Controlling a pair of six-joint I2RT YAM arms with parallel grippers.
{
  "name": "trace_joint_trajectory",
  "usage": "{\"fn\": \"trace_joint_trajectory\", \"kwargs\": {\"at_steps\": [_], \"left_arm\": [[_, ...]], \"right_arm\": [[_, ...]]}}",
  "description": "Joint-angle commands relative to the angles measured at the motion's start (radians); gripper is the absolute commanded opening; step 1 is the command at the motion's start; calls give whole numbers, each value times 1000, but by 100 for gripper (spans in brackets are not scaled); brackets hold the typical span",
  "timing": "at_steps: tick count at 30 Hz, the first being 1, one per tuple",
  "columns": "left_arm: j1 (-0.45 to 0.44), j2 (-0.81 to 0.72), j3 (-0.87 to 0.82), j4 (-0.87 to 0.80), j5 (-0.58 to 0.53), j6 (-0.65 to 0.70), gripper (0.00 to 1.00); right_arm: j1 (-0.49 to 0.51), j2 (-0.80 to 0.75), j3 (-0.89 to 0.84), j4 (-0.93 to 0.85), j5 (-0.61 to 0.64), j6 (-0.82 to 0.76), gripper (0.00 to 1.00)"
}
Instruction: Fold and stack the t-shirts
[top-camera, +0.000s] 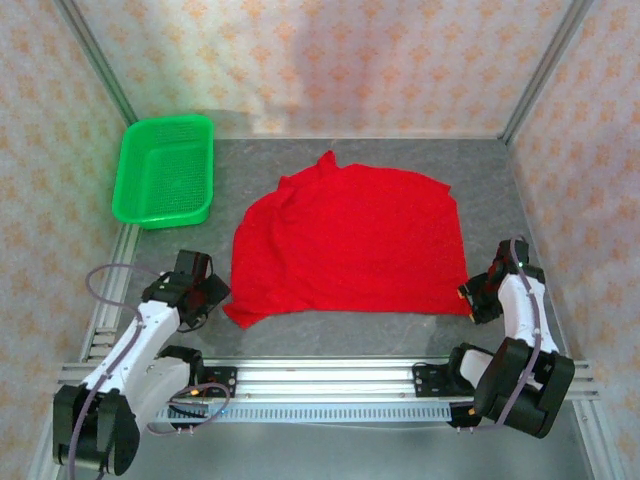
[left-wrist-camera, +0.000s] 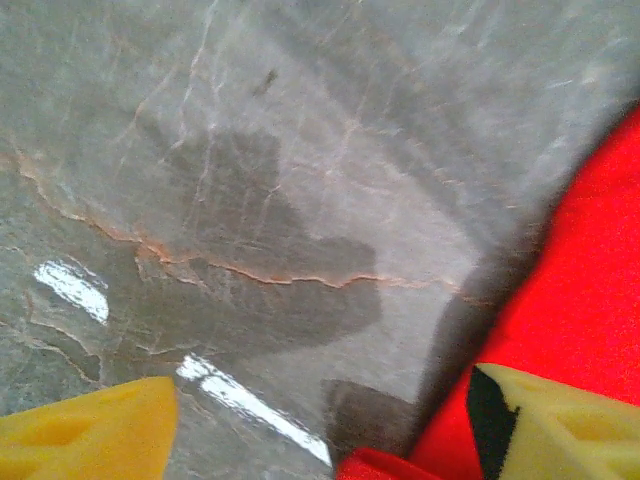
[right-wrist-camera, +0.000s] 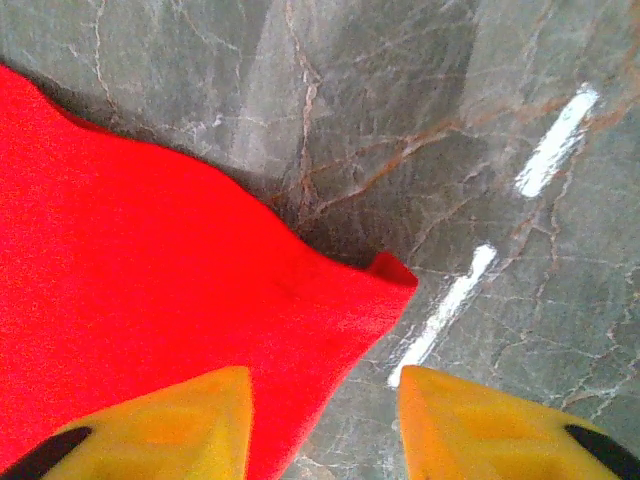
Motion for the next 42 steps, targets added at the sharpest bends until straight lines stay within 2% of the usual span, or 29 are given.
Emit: {"fn": "trace_joint_trajectory", "kwargs": {"at_steps": [1,6,13,16,22,31,37,40,42], "left_arm": [[0,-36,72,-77,-27,-42,80],[0,30,109,-85,88,-49,80],[-3,158,130,-111,237,-16,73],[-4,170,132,-128,247,5,71],[-5,177,65,-53,302,-31,66],[-7,206,38,27,291,-46,60],[-7,260,28,134,293,-53,42],[-8,288,32,148,295,-32,20],[-10,262,41,138,302,-27,10]], "right_arm": [[0,-37,49,-79,30,2,55],[1,-46,59,-121,18,5,57],[1,-46,45,-135,34,4,57],[1,-42,38,-131,38,6,58],[1,-37,34,-121,46,9,58],[1,-18,29,-84,44,9,58],[1,2,22,-52,46,13,58],[1,17,24,-44,43,13,57],[1,17,28,-52,41,9,56]]}}
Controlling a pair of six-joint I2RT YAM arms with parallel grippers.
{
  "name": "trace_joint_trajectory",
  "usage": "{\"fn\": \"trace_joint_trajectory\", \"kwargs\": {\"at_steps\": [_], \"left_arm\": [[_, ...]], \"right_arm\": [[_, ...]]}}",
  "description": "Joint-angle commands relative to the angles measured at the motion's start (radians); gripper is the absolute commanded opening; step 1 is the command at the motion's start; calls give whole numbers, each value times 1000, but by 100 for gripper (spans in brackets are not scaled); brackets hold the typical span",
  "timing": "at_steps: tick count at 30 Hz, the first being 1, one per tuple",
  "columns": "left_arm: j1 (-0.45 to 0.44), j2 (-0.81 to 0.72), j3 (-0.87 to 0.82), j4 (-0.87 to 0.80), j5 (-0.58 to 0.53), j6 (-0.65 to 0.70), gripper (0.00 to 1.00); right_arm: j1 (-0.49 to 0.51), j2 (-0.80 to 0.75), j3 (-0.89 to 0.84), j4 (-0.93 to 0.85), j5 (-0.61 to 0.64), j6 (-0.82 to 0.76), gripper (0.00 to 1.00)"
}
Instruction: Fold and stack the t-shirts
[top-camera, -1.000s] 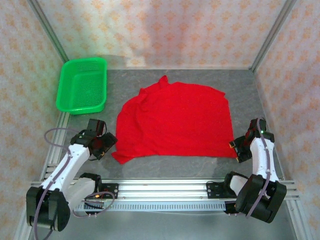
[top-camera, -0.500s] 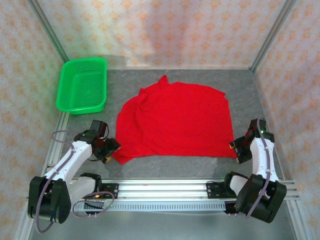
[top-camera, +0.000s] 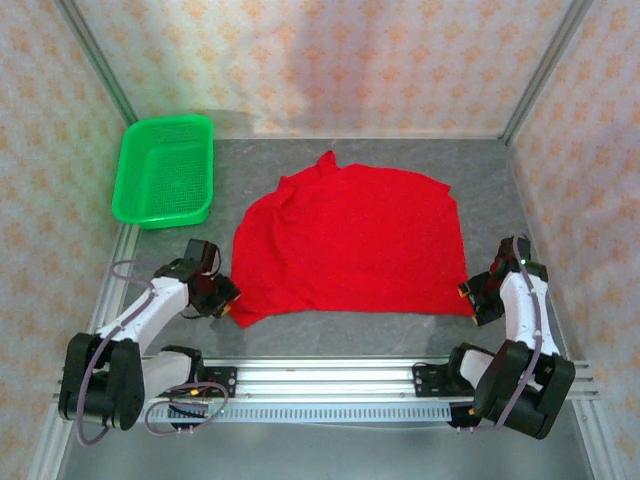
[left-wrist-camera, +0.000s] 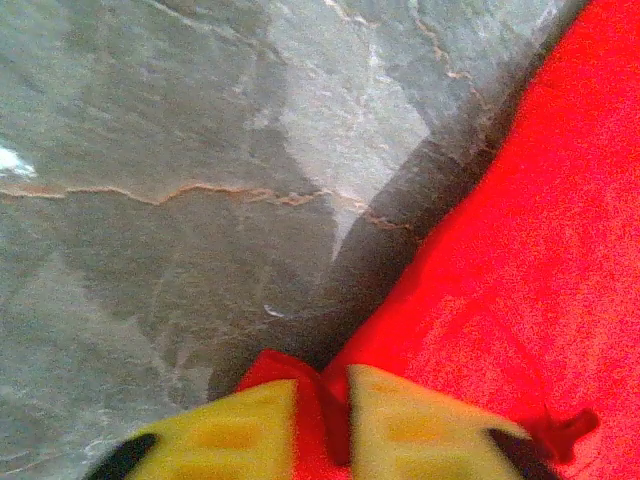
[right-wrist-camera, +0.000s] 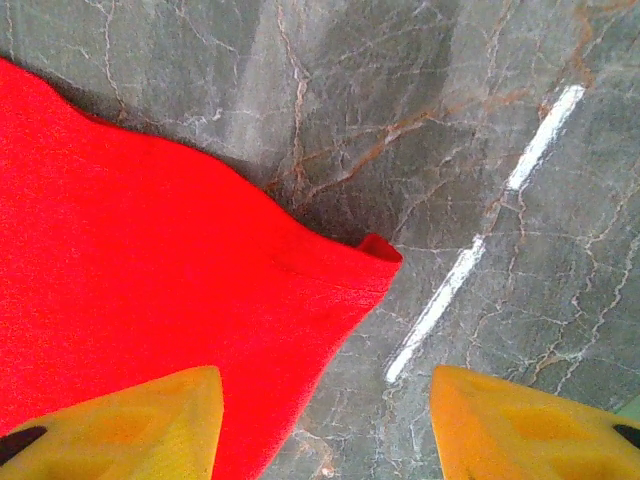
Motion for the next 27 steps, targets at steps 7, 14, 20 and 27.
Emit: {"fn": "trace_joint_trajectory", "kwargs": {"at_steps": [7,14,20,27], "left_arm": [[-11,-184,36,-125,1,69,2],[-19,-251,77,-139,6,94,0],[-42,-236,95,-108,11,101,0],[-51,-252,93,-99,11,101,0]], "right_arm": [[1,-1,-19,12,24,12,55],[1,38,-2,33,25,8,54],[1,52,-8,39,11,3,51],[1,54,-39,52,2,6,46]]}}
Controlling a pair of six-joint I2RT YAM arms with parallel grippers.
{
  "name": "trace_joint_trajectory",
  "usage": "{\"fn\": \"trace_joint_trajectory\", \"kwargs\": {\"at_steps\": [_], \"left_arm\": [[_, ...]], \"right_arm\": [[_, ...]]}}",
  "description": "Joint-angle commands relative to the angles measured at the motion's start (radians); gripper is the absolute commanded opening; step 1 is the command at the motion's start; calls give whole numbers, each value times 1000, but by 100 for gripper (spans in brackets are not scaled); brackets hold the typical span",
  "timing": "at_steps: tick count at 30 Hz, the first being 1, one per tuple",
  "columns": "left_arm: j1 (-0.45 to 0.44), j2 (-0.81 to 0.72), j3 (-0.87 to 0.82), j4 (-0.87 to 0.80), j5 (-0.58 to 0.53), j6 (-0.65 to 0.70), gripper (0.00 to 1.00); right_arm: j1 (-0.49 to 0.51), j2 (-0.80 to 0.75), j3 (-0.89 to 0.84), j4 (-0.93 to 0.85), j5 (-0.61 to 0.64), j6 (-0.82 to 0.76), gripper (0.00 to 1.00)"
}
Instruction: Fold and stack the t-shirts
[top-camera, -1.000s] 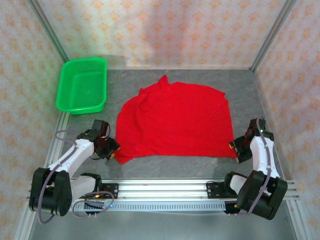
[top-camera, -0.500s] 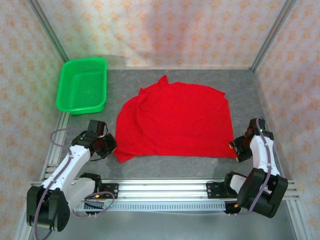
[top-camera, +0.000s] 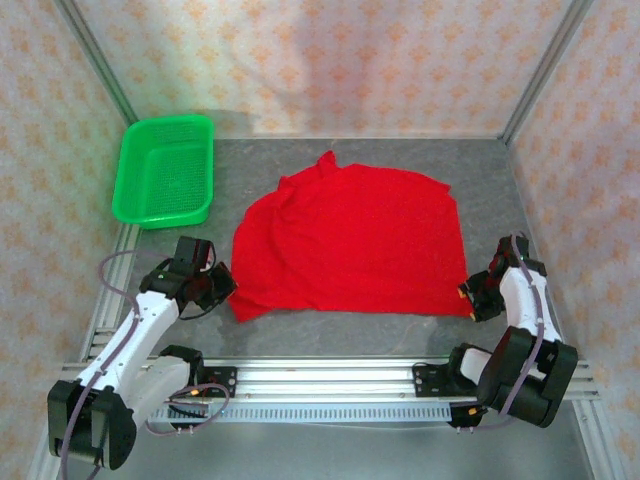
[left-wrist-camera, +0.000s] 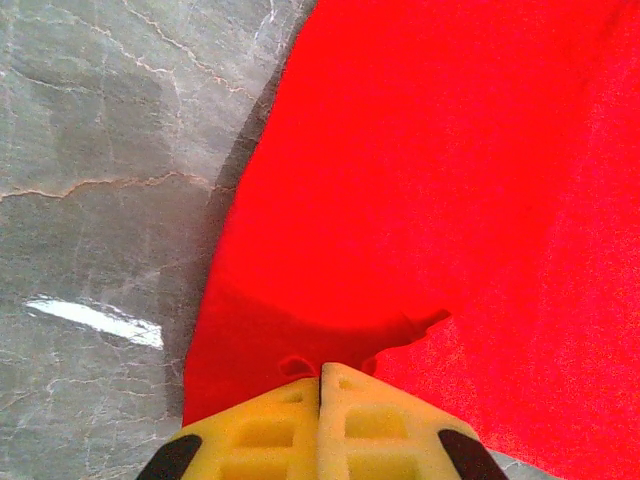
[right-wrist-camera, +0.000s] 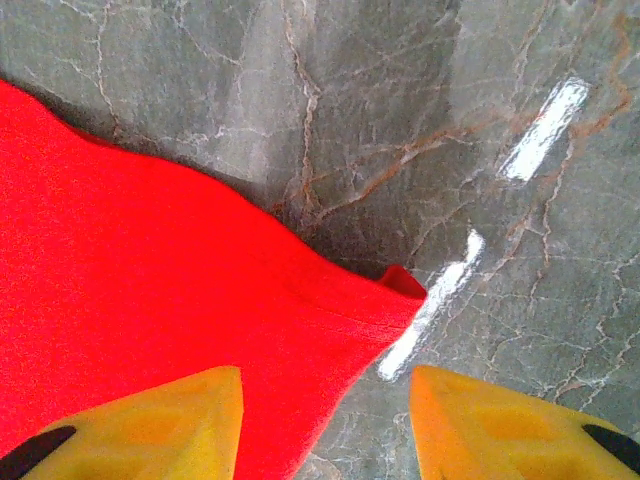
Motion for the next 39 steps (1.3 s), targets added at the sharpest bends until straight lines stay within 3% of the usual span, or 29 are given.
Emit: {"fn": "trace_joint_trajectory", "kwargs": {"at_steps": [1,11,21,30,39], "left_arm": [[-7,-19,23,2,8,23,0],[-10,-41,26,0,2,25,0],[-9,-49,95,13,19,90,0],[-10,-3,192,8,8,176,0],[-9,168,345,5,4,288,0]], "right_arm": [[1,4,-30,5,7,8,45],[1,45,-57,68,11,22,37],[3,134,-27,161,36,59,0],[2,56,55,57,45,13,0],[3,144,190,45,50,-55,0]]}}
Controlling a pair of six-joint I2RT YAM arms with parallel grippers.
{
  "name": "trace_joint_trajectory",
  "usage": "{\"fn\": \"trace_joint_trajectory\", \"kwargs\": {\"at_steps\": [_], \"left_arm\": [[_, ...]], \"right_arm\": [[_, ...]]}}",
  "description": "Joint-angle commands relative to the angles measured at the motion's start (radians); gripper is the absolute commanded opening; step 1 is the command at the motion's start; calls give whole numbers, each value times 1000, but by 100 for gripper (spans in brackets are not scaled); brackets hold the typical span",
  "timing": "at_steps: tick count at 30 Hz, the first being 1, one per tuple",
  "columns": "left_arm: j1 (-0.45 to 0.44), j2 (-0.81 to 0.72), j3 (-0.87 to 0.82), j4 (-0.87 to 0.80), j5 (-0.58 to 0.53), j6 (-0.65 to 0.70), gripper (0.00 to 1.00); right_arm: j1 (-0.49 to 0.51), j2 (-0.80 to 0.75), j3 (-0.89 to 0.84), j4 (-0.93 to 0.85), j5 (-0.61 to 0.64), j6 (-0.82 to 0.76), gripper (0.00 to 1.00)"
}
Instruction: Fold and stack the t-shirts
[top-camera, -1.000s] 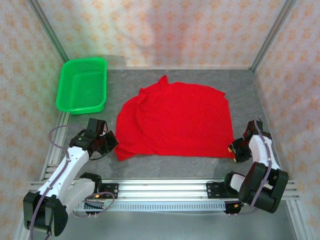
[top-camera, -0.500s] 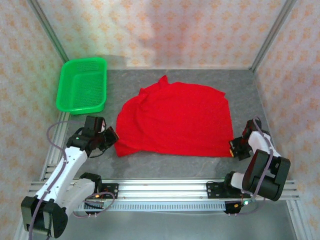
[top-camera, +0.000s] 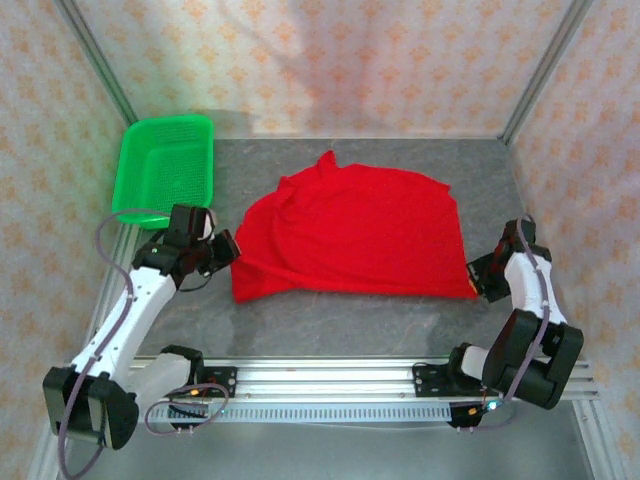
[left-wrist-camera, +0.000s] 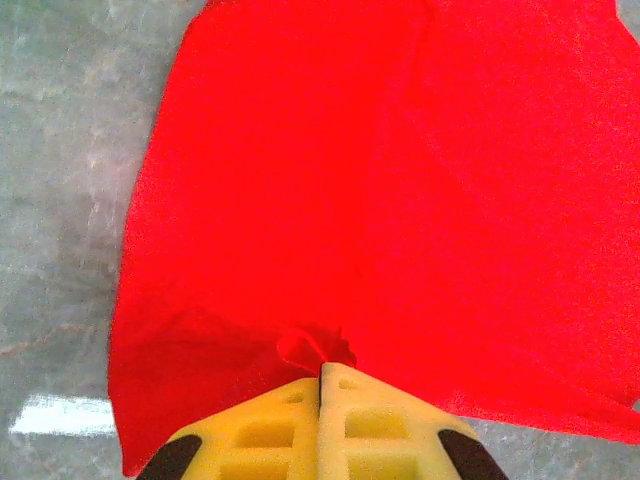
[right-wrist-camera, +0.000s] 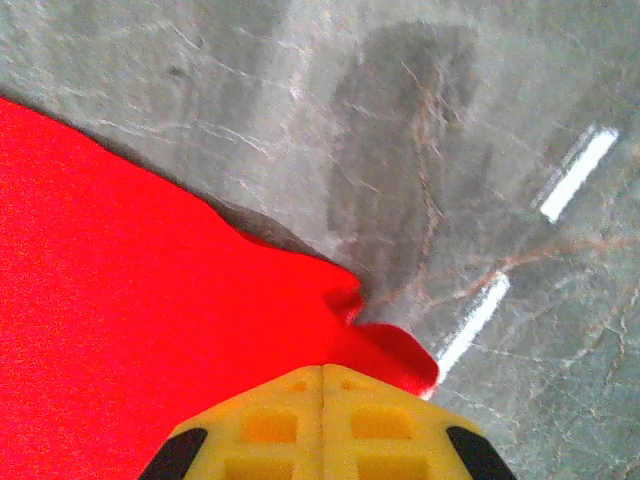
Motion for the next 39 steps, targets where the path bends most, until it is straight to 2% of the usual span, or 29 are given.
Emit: {"fn": "trace_joint_trajectory", "kwargs": {"at_steps": [1,12,15,17,26,39], "left_arm": [[-10,52,71,3,-10,96,0],[-17,216,182,32,0,170,0],[-20,210,170,40,-3,163,0],[-23,200,152,48,-3,153,0],[-24,152,89,62,-12,125,0],[-24,141,79,62,-14,117,0]], "right_arm": [[2,45,61,-24,29,-47,0],[23,173,151,-25,-47,-105,0],[23,161,113,-63,-103,-105,20],[26,127,63,-72,-113,-81,27],[35,4,-127,-68,-96,-5,35],[34,9,-184,-22,-13,55,45]]}}
